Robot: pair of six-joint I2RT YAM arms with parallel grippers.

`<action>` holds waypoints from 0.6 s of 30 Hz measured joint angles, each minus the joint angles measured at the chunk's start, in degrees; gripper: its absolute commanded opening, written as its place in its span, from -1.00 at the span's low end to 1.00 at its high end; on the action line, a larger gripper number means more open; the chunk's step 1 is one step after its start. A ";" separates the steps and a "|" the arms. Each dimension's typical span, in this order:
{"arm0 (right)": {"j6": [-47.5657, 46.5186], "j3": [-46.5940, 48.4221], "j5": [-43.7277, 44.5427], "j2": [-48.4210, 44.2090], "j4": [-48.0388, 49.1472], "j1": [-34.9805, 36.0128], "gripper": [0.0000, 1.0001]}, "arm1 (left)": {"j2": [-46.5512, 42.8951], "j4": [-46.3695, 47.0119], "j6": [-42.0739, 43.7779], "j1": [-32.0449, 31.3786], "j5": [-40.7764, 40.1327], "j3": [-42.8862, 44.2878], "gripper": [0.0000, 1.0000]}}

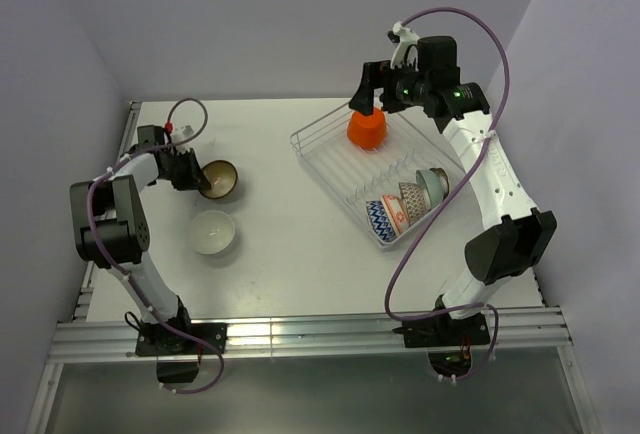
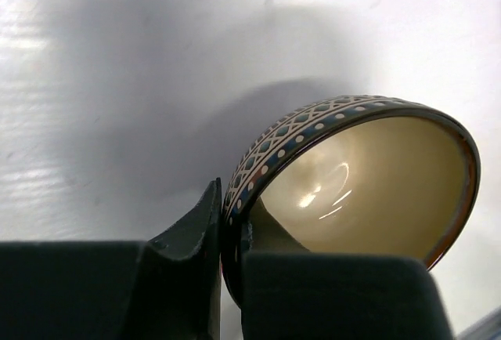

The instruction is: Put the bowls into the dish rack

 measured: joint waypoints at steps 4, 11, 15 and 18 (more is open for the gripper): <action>2.23 0.00 -3.28 0.24 0.04 0.28 0.98 | -1.70 3.67 -5.42 -0.85 4.74 0.59 -0.99; 8.48 -0.63 -11.02 0.35 2.29 2.29 0.98 | -6.54 16.20 -17.84 -8.72 12.35 4.33 -0.99; 13.00 -0.85 -15.15 0.48 4.50 3.98 0.98 | -7.72 27.06 -26.32 -15.19 16.06 4.94 -0.99; 16.41 -0.92 -17.51 0.59 6.73 4.98 0.98 | -7.67 34.62 -33.14 -19.10 17.62 4.92 -0.99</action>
